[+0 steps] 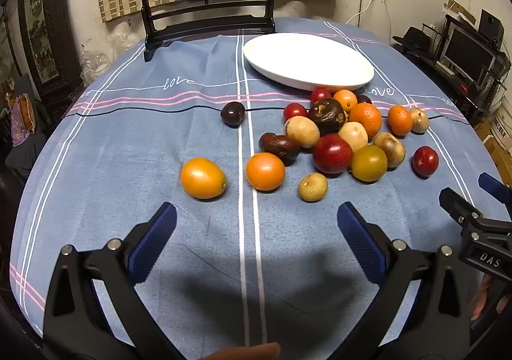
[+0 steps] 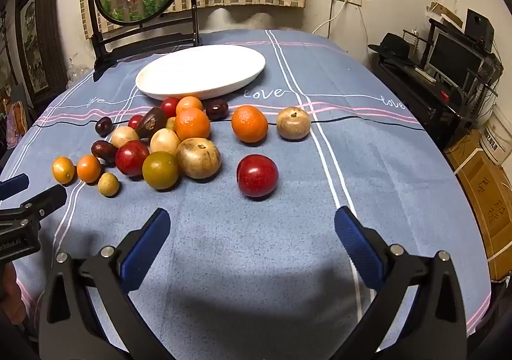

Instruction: Organize fruits

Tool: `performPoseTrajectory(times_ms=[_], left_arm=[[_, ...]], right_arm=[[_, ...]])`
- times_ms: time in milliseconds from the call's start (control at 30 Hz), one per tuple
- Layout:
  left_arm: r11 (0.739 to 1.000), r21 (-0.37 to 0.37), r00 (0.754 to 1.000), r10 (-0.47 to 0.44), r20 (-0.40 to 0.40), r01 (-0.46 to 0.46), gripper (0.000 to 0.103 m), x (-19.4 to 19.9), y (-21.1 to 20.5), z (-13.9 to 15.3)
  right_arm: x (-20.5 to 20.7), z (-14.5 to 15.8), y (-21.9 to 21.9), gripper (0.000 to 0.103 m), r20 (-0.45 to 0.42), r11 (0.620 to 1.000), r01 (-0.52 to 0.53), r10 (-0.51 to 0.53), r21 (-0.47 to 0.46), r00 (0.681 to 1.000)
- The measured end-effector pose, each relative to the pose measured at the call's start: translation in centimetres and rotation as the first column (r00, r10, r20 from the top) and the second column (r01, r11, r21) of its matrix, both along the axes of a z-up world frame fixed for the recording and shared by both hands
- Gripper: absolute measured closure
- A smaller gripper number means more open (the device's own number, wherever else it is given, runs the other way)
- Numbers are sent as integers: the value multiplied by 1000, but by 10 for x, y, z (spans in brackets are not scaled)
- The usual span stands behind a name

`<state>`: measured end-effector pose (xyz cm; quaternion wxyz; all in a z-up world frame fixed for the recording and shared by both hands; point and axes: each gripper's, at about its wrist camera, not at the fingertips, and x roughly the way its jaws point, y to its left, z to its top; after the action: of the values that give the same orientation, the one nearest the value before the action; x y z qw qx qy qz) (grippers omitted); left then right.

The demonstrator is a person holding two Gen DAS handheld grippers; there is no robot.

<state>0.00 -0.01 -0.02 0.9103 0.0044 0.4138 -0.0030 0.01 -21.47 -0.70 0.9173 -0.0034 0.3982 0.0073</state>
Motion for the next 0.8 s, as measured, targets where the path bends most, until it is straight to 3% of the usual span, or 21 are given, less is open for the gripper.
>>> performPoseTrajectory(times_ms=[800], left_arm=[[1000, -7, 1000, 1, -1, -1, 2, 0, -2, -1]], right_arm=[[3, -1, 2, 1, -11, 1000, -5, 5, -9, 1000]])
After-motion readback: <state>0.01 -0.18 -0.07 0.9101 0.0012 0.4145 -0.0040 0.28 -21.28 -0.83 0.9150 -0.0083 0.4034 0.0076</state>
